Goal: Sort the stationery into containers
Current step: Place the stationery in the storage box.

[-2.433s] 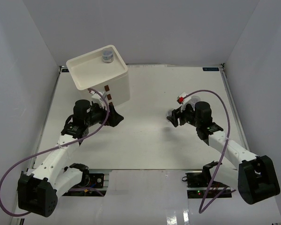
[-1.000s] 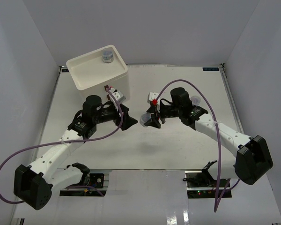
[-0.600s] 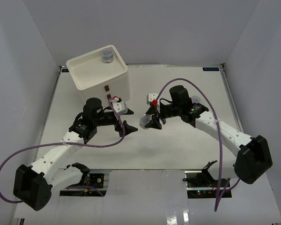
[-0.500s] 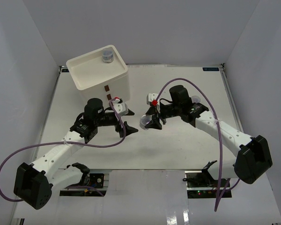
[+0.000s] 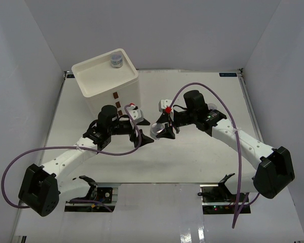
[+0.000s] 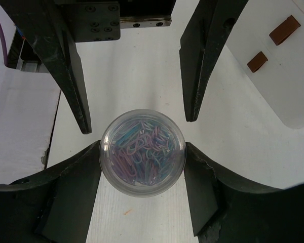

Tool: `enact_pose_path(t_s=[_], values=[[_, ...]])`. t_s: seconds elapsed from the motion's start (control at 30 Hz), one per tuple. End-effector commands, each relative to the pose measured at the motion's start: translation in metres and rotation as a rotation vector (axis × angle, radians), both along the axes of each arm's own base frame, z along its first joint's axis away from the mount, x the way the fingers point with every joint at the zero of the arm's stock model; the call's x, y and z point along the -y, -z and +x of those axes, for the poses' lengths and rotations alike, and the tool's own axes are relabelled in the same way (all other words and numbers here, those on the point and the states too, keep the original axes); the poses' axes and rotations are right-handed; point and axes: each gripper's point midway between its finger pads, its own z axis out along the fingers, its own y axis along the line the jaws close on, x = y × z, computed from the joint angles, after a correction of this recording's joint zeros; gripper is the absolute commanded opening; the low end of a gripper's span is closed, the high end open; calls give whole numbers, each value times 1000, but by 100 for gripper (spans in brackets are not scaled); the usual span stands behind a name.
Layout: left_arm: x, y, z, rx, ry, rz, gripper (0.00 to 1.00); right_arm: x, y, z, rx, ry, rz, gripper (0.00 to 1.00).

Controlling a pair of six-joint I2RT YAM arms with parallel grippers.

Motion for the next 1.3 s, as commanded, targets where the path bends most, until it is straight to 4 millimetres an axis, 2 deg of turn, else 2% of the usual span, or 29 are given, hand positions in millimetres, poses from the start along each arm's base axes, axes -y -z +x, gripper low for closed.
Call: enact_pose_path(t_s=[0.0,0.67,0.83,1.07,1.17,1.27], values=[[6,-7,-1,10,12,-21,98,-8,-26,-1,41,-40,59,57],[15,4,0,-53,5,-21,98,-12,-39,-4,33,-56,106,55],[16,3,-2,-65,14,-30,98,-13,-35,-5,16,-59,108,55],[17,6,-5,-74,25,-29,85,-13,-38,-5,22,-54,119,55],[17,7,-6,-78,31,-29,77,-13,-36,-5,18,-53,118,55],[17,7,-8,-82,38,-30,65,-12,-35,-6,19,-49,117,56]])
